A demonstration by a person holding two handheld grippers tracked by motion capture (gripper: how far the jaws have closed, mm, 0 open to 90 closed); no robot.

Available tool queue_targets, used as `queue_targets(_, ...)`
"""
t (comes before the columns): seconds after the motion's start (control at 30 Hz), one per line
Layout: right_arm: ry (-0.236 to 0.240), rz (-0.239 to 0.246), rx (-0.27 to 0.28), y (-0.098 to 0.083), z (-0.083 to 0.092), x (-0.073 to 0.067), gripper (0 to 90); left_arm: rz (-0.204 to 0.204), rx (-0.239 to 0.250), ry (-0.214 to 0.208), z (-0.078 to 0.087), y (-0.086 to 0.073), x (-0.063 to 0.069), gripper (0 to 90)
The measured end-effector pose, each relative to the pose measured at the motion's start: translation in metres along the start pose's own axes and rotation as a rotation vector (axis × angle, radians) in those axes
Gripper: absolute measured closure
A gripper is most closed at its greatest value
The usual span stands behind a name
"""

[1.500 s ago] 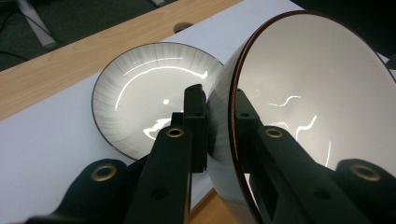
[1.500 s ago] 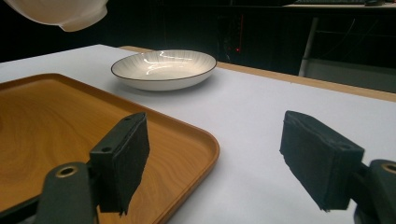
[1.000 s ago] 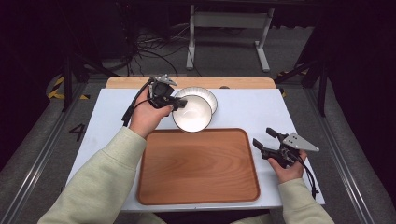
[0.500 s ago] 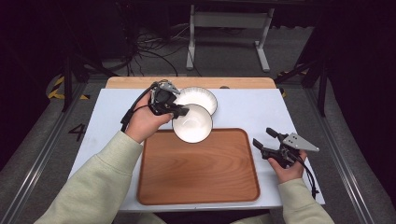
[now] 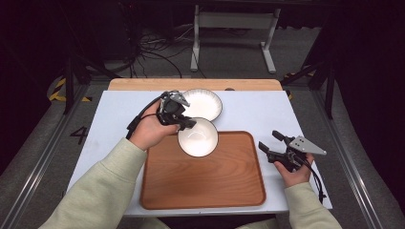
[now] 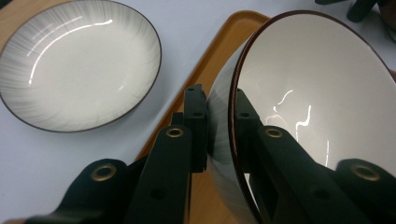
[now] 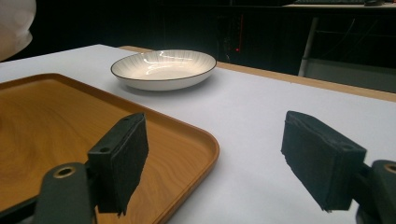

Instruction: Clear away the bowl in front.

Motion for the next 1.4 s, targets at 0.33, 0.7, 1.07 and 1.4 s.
queue_targets(0.33,-0.001,0.000,0.000,0.000,0.000,0.000,23.8,-0.010,-0.046,-0.027,-0.014,-0.016,0.006,81.5)
queue_targets(0.7,-0.001,-0.004,0.001,0.000,0.000,0.000,23.9,-0.028,-0.105,-0.046,-0.025,-0.027,0.013,81.4)
queue_targets(1.07,0.001,-0.003,-0.001,0.000,0.000,0.000,23.8,-0.030,-0.151,-0.075,-0.032,-0.037,0.016,81.4)
queue_targets(1.4,0.005,-0.009,-0.008,0.000,-0.001,0.000,23.9,-0.012,-0.164,-0.074,-0.037,-0.048,0.015,81.3)
Point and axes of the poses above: each handheld gripper's, and its own axes: z roughly backward along the jaws, y roughly out of its top, x roughly to its right, the point moved 7 cm from there along -z, roughly forward along the jaws, and after that the axes turned 13 degrees about x, right-handed, at the moved point
